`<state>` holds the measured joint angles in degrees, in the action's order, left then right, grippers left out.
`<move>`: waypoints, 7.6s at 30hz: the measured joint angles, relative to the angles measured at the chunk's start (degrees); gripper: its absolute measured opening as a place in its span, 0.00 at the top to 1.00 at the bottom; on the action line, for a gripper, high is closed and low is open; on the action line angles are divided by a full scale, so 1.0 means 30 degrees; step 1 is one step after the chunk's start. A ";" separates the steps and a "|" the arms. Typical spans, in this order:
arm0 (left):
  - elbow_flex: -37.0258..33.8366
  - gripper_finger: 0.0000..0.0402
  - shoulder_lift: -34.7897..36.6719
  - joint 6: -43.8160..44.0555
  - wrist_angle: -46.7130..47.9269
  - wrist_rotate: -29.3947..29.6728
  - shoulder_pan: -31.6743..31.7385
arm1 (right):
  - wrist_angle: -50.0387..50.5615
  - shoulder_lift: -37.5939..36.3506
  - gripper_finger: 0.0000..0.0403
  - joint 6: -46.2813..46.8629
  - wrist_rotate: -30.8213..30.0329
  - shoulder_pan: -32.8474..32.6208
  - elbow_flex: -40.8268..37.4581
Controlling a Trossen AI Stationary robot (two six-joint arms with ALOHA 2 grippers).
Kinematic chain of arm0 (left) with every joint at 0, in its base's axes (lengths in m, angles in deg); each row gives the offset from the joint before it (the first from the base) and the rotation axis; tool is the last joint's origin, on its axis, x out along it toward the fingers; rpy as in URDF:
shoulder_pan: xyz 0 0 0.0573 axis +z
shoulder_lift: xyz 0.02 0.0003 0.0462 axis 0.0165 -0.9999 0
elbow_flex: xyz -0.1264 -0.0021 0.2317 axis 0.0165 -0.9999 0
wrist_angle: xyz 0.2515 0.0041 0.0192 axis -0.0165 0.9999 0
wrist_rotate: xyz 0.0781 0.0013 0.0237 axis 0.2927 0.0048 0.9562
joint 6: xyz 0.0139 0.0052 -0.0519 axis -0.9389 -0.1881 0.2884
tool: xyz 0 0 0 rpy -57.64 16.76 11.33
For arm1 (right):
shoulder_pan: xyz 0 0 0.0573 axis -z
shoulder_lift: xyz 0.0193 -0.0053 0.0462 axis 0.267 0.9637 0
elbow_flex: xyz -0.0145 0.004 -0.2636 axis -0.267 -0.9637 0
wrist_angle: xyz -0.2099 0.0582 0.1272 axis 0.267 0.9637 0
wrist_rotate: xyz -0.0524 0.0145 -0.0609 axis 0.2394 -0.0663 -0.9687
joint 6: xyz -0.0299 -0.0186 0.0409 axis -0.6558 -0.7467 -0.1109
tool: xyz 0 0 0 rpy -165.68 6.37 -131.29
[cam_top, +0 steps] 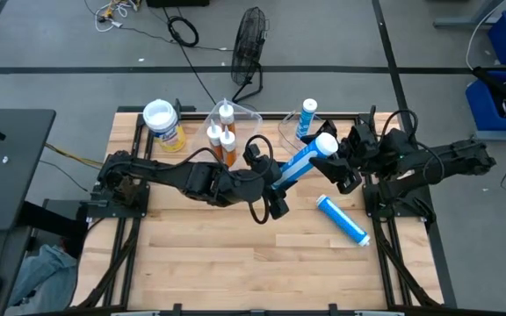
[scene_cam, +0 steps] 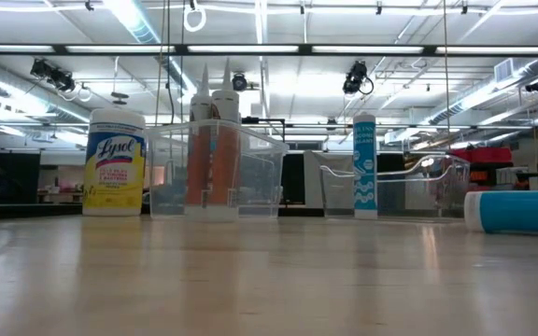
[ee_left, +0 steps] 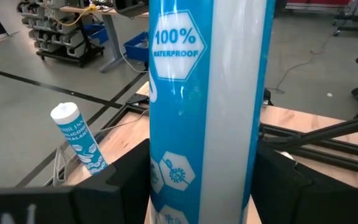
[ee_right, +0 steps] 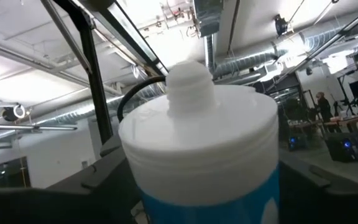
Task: Pick & place silicon tubes, Sealant and Lysol wipes
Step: Put the left blue sealant into the right transparent bin
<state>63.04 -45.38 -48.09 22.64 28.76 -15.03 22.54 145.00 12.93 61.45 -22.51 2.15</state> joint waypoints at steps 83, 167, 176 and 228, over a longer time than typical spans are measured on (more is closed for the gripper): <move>0.0000 0.16 0.0007 -0.0116 -0.0137 0.0795 0.0574 | 1.3450 -0.7512 0.48 -0.5145 -0.9666 0.2219 0.0000; 0.0000 0.18 0.0007 -0.0633 0.0174 0.0627 0.1624 | -0.0627 0.1866 0.48 -0.2433 -0.8588 1.0276 -0.9967; -0.0008 0.18 0.0007 -0.0633 0.0416 0.0620 0.1624 | -0.1101 0.2433 0.48 -0.2954 -0.9034 1.0258 -0.9967; -0.0008 0.18 0.0007 -0.1077 0.0433 -0.0349 0.1602 | -0.1286 0.3560 0.23 -0.4487 -0.9526 0.9391 -0.9930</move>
<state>63.01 -45.36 -51.32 23.94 27.71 -10.22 18.68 155.68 -0.53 32.87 5.66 -27.64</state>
